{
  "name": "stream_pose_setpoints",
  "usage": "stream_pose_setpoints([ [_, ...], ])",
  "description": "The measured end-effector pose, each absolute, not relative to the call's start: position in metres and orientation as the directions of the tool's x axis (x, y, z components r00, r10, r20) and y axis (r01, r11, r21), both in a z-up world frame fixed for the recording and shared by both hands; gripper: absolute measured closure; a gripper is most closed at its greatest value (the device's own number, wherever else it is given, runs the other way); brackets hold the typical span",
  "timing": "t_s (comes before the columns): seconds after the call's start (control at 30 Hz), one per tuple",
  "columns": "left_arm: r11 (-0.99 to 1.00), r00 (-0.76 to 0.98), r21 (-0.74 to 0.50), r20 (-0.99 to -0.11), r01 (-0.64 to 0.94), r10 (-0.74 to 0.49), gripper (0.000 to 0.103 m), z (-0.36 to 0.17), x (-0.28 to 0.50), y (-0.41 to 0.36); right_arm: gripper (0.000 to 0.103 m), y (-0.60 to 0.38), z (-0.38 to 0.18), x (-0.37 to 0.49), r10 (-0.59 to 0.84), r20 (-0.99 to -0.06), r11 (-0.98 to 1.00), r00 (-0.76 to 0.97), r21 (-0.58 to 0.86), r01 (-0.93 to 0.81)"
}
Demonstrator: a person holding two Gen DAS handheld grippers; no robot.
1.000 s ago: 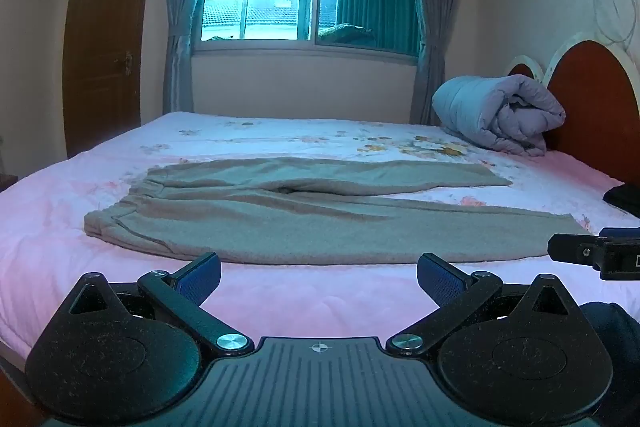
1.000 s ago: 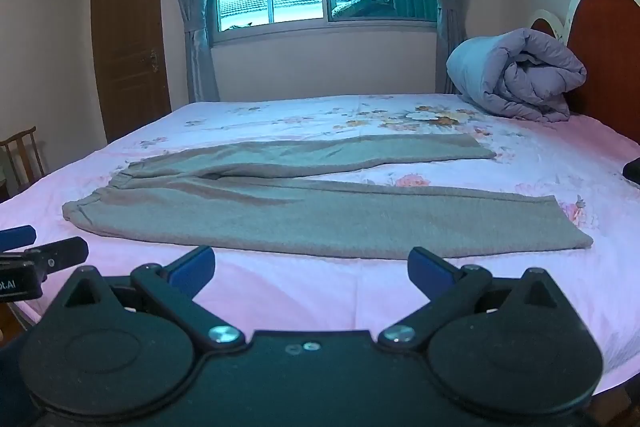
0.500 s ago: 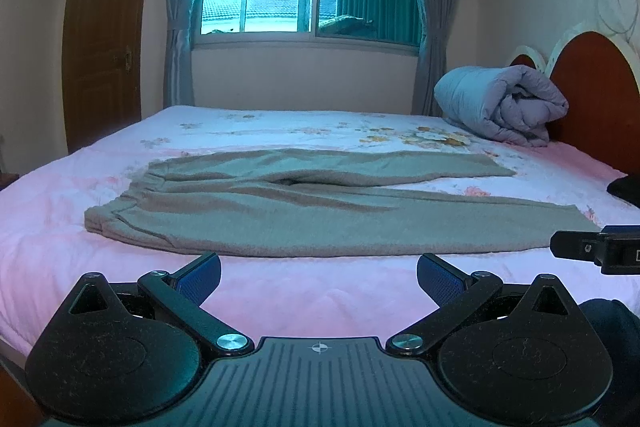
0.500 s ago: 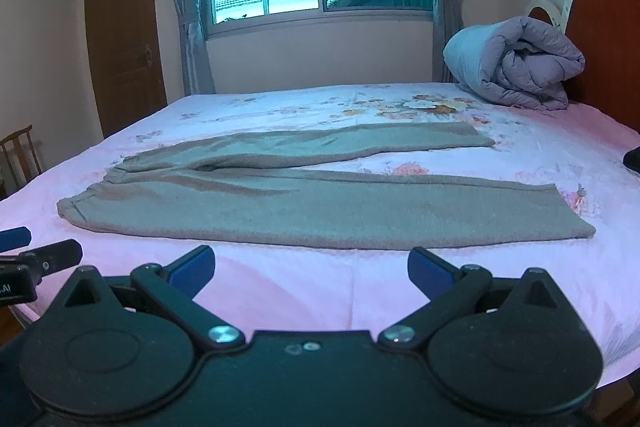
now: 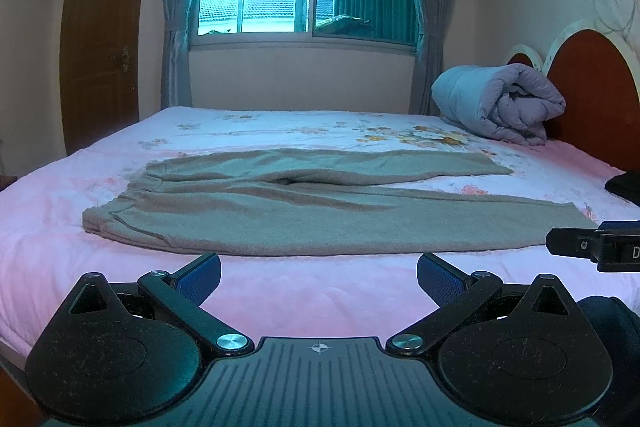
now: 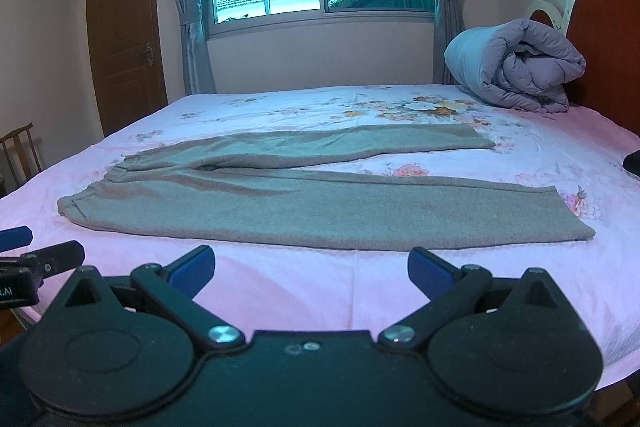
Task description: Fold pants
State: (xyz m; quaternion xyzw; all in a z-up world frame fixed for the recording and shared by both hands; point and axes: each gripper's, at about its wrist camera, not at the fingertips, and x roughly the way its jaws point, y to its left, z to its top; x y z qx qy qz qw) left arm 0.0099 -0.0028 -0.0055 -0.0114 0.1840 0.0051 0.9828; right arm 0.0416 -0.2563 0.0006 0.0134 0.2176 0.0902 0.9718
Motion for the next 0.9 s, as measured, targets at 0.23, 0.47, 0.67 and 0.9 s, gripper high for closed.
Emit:
stream_pose_setpoints([
  [0.23, 1.000, 0.933, -0.025, -0.359, -0.015, 0.005, 0.000, -0.0060, 0.0100, -0.0021, 0.006, -0.2558, 0.0008, 0.0418, 0.181, -0.419, 0.983, 0.890, 0.064, -0.170],
  [0.47, 1.000, 0.934, -0.026, -0.357, -0.015, 0.005, 0.000, -0.0058, 0.0087, -0.0016, 0.006, -0.2555, 0.0011, 0.0419, 0.180, -0.419, 0.984, 0.890, 0.062, -0.170],
  [0.67, 1.000, 0.934, -0.026, -0.356, -0.015, 0.005, 0.000, -0.0054, 0.0076, -0.0010, 0.006, -0.2555, 0.0013, 0.0419, 0.179, -0.420, 0.984, 0.890, 0.062, -0.169],
  [0.9, 1.000, 0.934, -0.025, -0.357, -0.013, 0.003, 0.000, -0.0052, 0.0069, -0.0009, 0.006, -0.2557, 0.0013, 0.0417, 0.179, -0.420, 0.984, 0.890, 0.062, -0.169],
])
